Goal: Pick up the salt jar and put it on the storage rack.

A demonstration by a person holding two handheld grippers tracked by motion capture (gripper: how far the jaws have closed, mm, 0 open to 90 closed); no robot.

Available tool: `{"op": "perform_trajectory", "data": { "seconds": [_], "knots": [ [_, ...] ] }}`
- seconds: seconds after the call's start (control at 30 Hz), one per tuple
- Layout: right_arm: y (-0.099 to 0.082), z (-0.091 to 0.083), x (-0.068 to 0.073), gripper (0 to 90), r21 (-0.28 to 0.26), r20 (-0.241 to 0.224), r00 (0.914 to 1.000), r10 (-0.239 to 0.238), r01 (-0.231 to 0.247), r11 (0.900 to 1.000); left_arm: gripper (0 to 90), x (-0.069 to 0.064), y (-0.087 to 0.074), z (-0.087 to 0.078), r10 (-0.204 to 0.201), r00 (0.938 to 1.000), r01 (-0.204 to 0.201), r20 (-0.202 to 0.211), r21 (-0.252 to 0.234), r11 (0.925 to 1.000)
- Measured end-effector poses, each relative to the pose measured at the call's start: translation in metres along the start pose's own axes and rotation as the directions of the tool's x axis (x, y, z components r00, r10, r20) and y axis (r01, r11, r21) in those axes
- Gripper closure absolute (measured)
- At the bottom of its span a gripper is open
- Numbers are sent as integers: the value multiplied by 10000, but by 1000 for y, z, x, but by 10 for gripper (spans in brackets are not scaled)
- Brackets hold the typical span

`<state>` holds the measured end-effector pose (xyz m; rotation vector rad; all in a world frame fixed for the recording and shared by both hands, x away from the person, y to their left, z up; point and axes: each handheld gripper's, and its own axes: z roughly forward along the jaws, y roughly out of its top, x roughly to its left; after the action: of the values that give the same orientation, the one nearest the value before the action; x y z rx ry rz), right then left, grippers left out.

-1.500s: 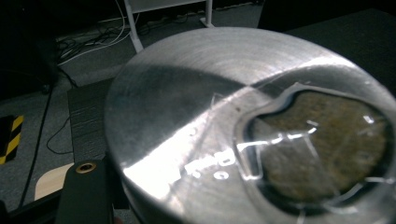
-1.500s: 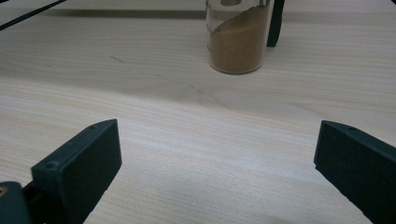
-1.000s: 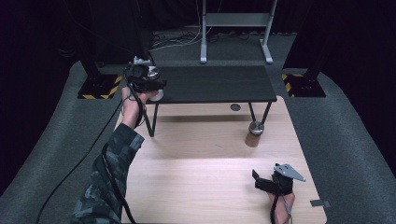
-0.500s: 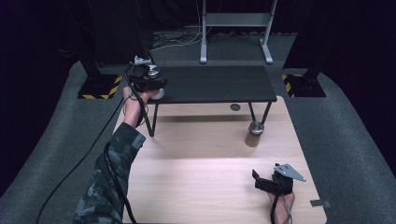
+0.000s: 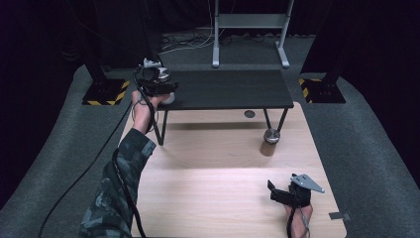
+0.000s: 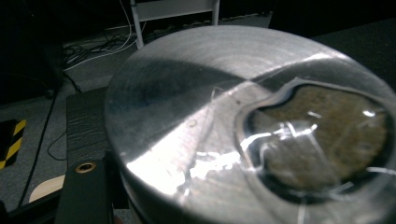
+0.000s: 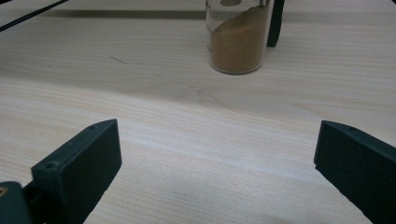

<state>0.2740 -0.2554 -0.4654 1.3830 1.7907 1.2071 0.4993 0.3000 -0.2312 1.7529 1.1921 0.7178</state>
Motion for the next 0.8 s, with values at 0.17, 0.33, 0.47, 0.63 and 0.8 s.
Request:
{"op": "perform_trajectory", "data": {
  "seconds": [0.17, 0.33, 0.47, 0.63, 0.8],
  "knots": [
    [0, 0, 0, 0, 14, 4, 10000, -18, 18, 10000, 307, -1, 0, 2, -19, 10000, 18, -63, -37, 10000],
    [0, 0, 0, 0, 24, 0, 10000, -13, 13, 10000, 307, -1, 1, 4, -36, 10000, 36, -93, -48, 10000],
    [1, 0, 0, 0, 31, -7, 10000, -19, 19, 10000, 307, -2, 0, 5, -48, 9999, 47, -137, -80, 10000],
    [1, 0, 0, 0, 31, 0, 10000, -8, 8, 10000, 307, -3, 1, 5, -45, 9998, 44, -190, -45, 10000],
    [1, 1, -1, 0, 38, -8, 10000, -25, 25, 10000, 306, -4, 5, 5, -2, 9997, 4, -238, 104, 9999]
  ]
}}
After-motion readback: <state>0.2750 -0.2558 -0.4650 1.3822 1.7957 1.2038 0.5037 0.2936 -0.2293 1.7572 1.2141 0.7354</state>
